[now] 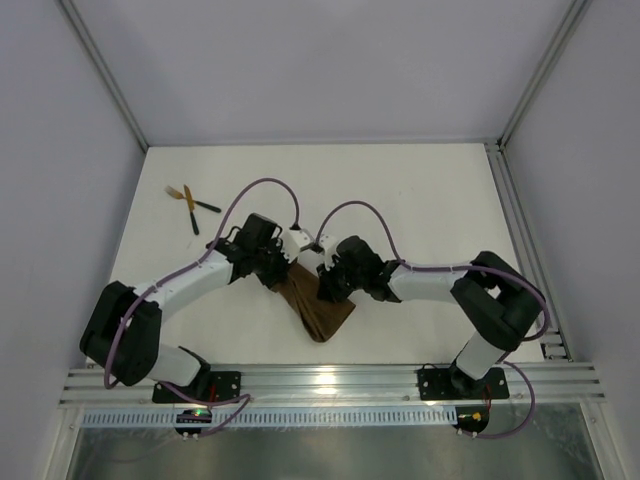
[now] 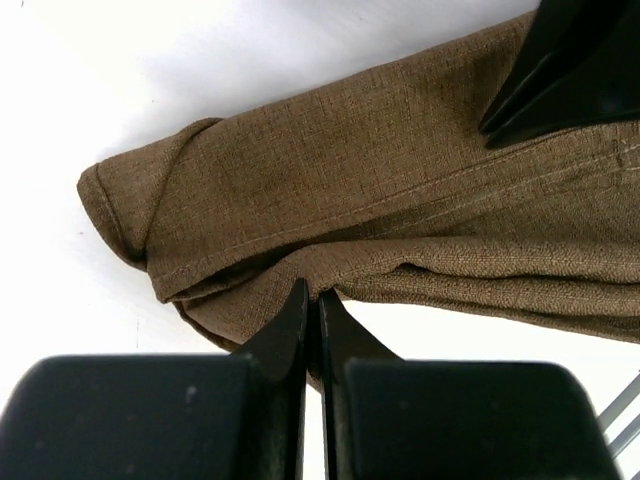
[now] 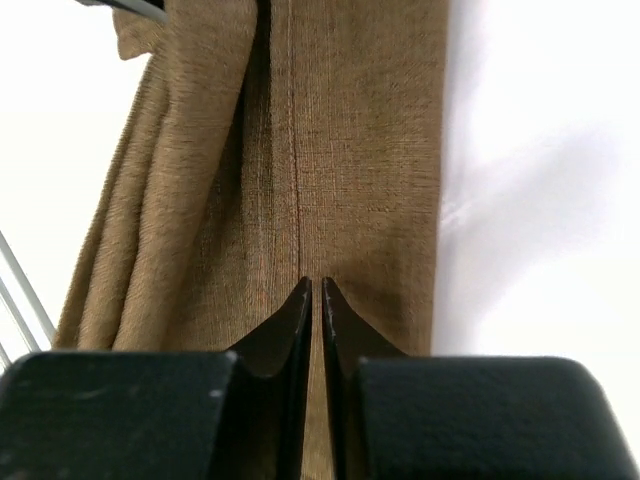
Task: Fold the napkin into a case and place the utensils inside
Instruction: Fold the 2/3-rectangle-folded napkin at the center of the board.
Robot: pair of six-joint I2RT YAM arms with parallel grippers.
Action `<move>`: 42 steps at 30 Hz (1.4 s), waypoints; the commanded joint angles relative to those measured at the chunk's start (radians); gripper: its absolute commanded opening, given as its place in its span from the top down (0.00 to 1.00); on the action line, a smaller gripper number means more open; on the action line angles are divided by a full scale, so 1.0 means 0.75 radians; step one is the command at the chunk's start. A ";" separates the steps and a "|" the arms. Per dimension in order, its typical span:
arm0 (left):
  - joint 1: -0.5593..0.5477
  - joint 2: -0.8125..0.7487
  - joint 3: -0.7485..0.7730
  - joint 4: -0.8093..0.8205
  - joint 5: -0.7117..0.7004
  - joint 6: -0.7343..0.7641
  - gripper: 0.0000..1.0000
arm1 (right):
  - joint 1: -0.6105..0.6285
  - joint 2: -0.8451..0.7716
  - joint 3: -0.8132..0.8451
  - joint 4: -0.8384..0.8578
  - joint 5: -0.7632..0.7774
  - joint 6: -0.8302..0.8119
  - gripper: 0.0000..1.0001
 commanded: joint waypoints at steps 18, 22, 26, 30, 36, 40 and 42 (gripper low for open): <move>0.011 -0.112 -0.065 -0.042 0.082 0.118 1.00 | -0.017 -0.531 -0.078 -0.071 0.681 -0.282 0.86; 0.011 -0.106 -0.061 -0.038 0.088 0.102 1.00 | -0.017 -0.479 -0.043 -0.133 0.708 -0.290 0.92; 0.011 -0.106 -0.049 -0.042 0.080 0.093 1.00 | -0.019 -0.696 -0.200 0.098 0.697 -0.274 0.92; 0.013 -0.120 -0.034 -0.058 0.057 0.100 1.00 | -0.017 -0.970 -0.274 0.257 0.702 -0.335 0.37; 0.025 -0.118 -0.032 -0.066 0.068 0.083 1.00 | -0.046 -1.179 -0.436 0.753 0.526 -0.282 0.01; 0.025 -0.106 -0.022 -0.068 0.072 0.073 1.00 | -0.046 -1.083 -0.191 0.282 0.238 -0.251 0.01; 0.025 -0.106 -0.018 -0.070 0.072 0.071 1.00 | 0.021 -1.011 -0.151 0.170 0.175 -0.233 0.02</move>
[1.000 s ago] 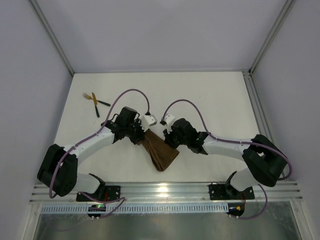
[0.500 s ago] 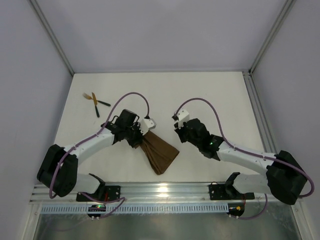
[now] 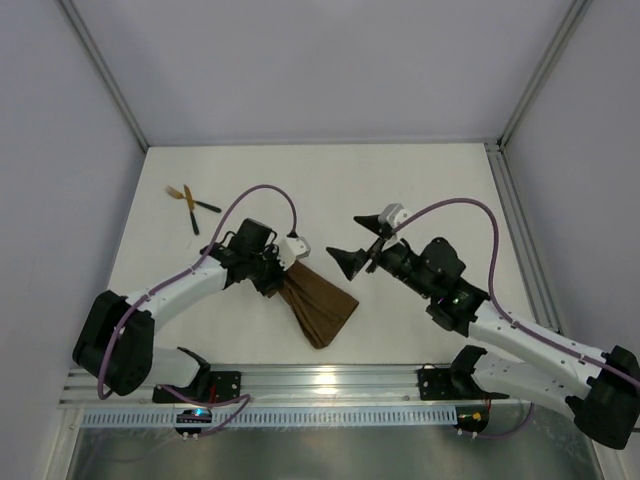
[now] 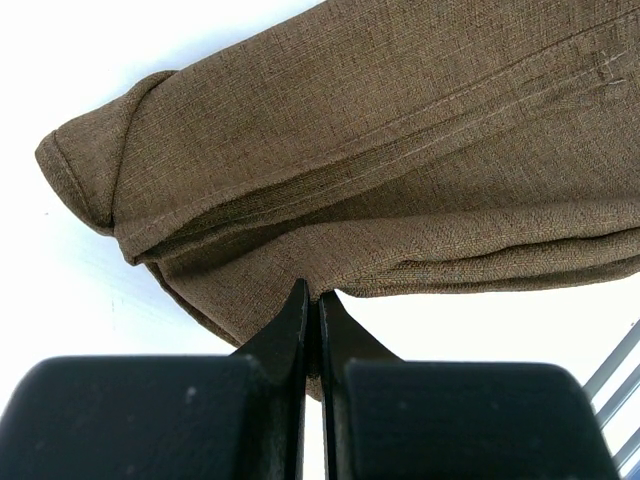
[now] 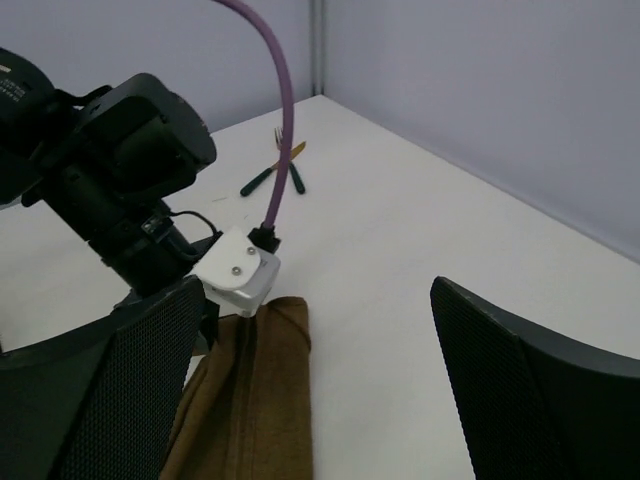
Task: Fold the napkin into a case and place the utensils inside
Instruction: Fold the 2/3-rectangle-folded napkin at the center of the board.
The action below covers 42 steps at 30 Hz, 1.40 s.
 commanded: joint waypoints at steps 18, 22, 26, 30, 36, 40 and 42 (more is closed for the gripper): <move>0.011 -0.004 0.065 -0.046 0.030 -0.016 1.00 | 0.634 0.914 0.105 0.128 0.617 0.024 0.01; 0.011 0.000 0.069 -0.054 0.028 -0.009 1.00 | 0.632 0.966 0.134 0.140 0.551 0.040 0.01; 0.011 0.008 0.075 -0.056 0.038 -0.009 1.00 | 0.634 1.039 0.175 0.128 0.512 0.040 0.01; 0.011 0.012 0.079 -0.060 0.038 -0.009 1.00 | 0.579 1.088 0.183 0.118 0.488 0.138 0.03; 0.011 0.029 0.085 -0.068 0.038 0.001 1.00 | 0.570 1.064 0.232 0.034 0.437 0.114 0.05; 0.011 0.019 0.085 -0.075 0.046 0.005 1.00 | 0.560 1.117 0.232 0.050 0.459 0.159 0.22; 0.011 0.012 0.087 -0.081 0.048 0.007 1.00 | 0.540 1.143 0.220 0.054 0.455 0.212 0.43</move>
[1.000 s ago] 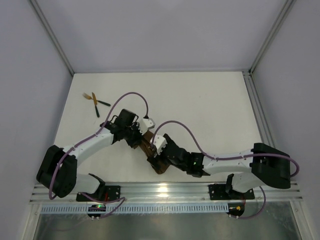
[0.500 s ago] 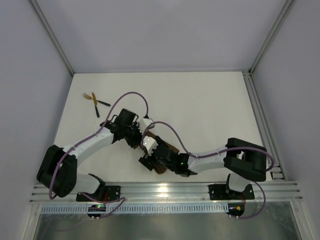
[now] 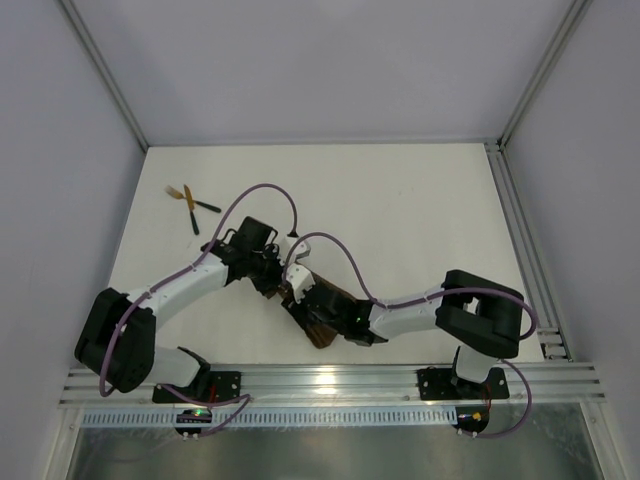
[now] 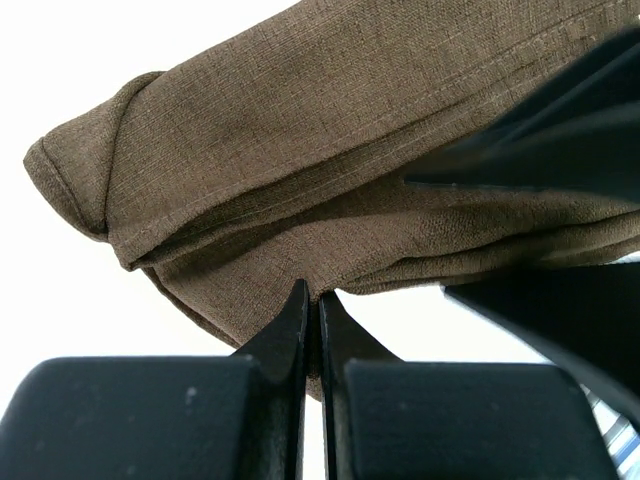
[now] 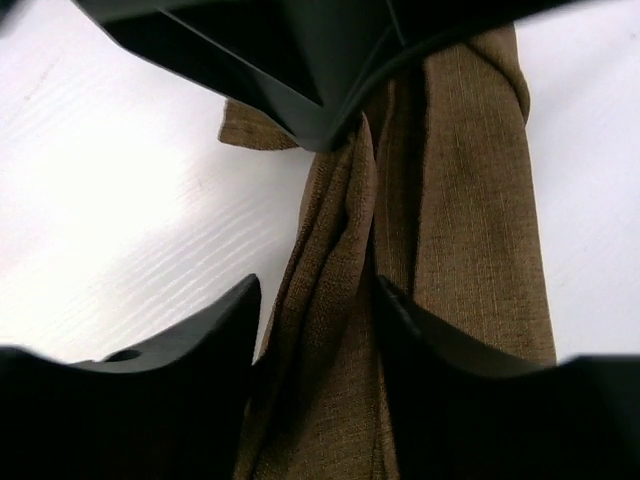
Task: Fold the napkin into a case and place the utensils inside
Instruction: Fold the 2/3-rectangle-folded napkin at the center of the board.
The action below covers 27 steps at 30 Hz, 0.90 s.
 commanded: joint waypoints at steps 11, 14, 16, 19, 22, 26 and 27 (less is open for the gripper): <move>0.007 -0.043 0.057 -0.068 0.099 0.030 0.54 | -0.138 0.002 -0.040 0.098 -0.252 0.195 0.94; 0.005 -0.064 0.079 -0.160 0.181 0.079 0.29 | -0.169 0.000 -0.040 0.086 -0.340 0.230 0.97; 0.001 -0.090 0.081 -0.181 0.175 0.110 0.21 | -0.197 -0.006 -0.067 0.108 -0.379 0.248 0.97; -0.017 -0.119 0.030 -0.142 0.153 0.167 0.18 | -0.230 -0.010 -0.087 0.149 -0.497 0.293 0.97; -0.028 -0.117 0.004 -0.132 0.196 0.245 0.17 | -0.265 0.016 -0.077 0.166 -0.573 0.330 0.97; -0.030 -0.131 -0.011 -0.150 0.188 0.307 0.16 | -0.287 0.022 -0.073 0.162 -0.575 0.350 0.97; -0.030 -0.143 -0.019 -0.118 0.155 0.301 0.16 | -0.293 0.020 -0.081 0.164 -0.573 0.369 0.97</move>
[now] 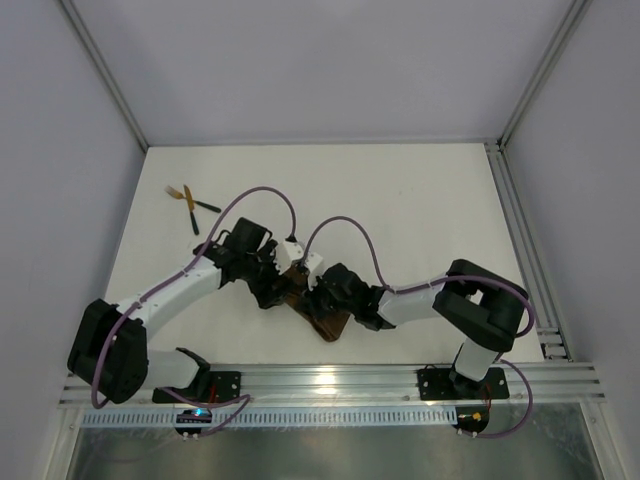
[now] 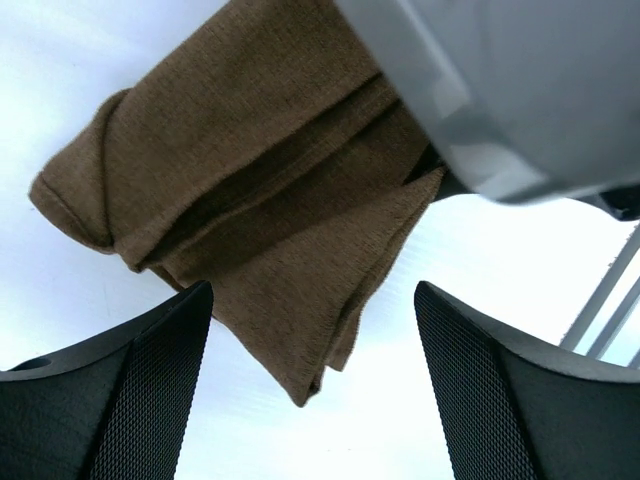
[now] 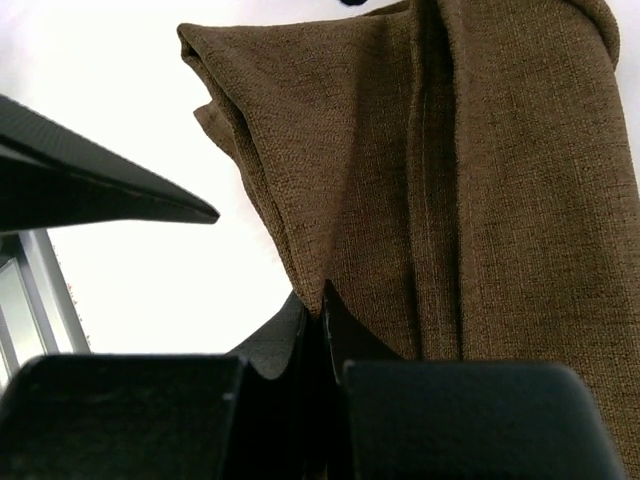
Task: Fold the napkin into a case and place the utensils inside
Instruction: Fold the 2/3-rectangle-folded napkin at the center of the board.
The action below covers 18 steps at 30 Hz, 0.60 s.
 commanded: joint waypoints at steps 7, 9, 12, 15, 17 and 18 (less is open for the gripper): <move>0.033 -0.096 -0.018 0.139 0.013 0.049 0.16 | -0.076 -0.008 -0.018 0.060 -0.031 0.149 0.97; 0.074 -0.070 0.042 0.123 0.038 0.020 0.15 | -0.076 0.003 -0.020 0.064 -0.023 0.149 0.97; 0.121 -0.037 0.097 0.058 0.087 0.006 0.15 | -0.076 0.021 -0.014 0.068 -0.015 0.149 0.97; 0.119 -0.041 0.044 0.012 0.144 0.067 0.15 | -0.076 0.031 0.003 0.064 -0.035 0.153 0.97; 0.119 -0.078 0.015 0.006 0.175 0.090 0.13 | -0.078 0.029 0.011 0.050 -0.037 0.155 0.97; 0.115 -0.086 0.009 0.002 0.175 0.090 0.13 | -0.076 0.027 0.011 0.048 -0.035 0.157 0.97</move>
